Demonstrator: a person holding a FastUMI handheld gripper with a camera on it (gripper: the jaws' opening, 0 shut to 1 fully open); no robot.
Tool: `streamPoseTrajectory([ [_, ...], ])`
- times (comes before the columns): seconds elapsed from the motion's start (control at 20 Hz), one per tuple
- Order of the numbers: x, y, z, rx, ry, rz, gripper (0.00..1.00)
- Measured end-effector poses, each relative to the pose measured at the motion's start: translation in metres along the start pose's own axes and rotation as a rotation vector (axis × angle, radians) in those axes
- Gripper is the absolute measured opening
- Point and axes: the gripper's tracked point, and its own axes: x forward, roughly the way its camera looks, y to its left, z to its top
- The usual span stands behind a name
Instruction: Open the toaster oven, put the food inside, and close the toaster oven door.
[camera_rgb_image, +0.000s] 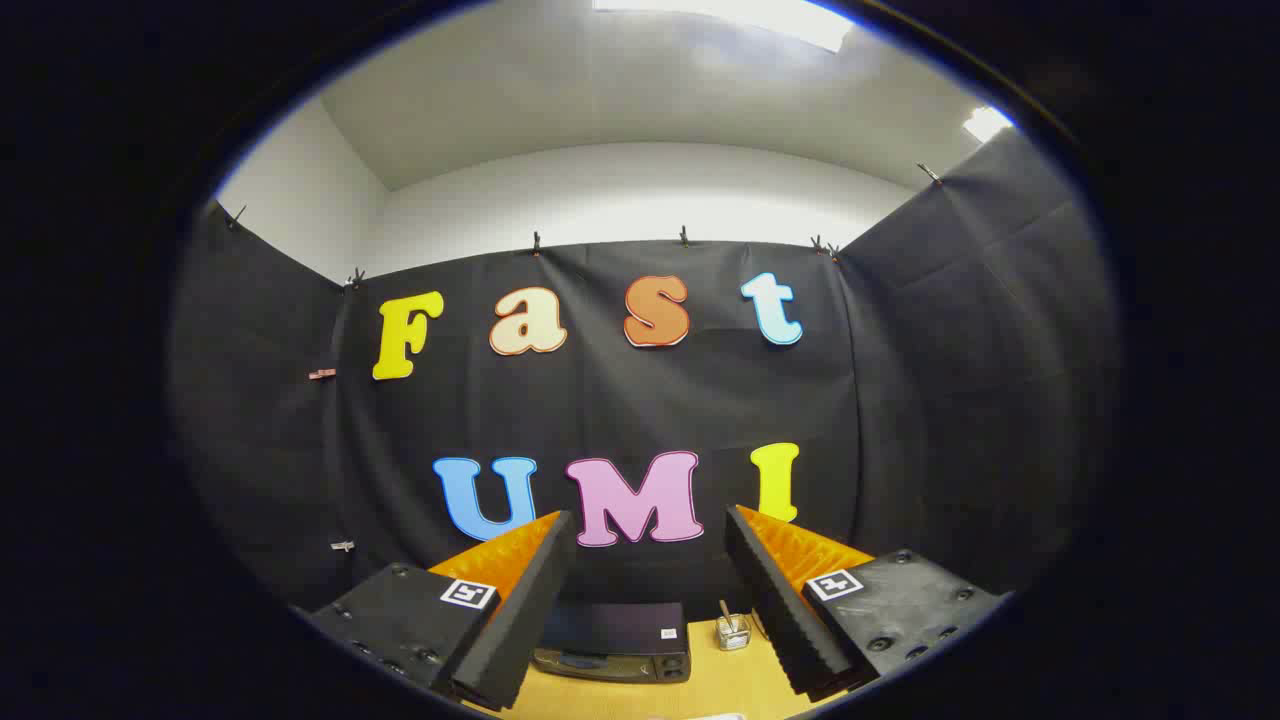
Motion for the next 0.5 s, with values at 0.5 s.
streamPoseTrajectory([
  [0.5,-0.0053,0.0005,0.0021,-0.013,-0.004,0.007,0.97],
])
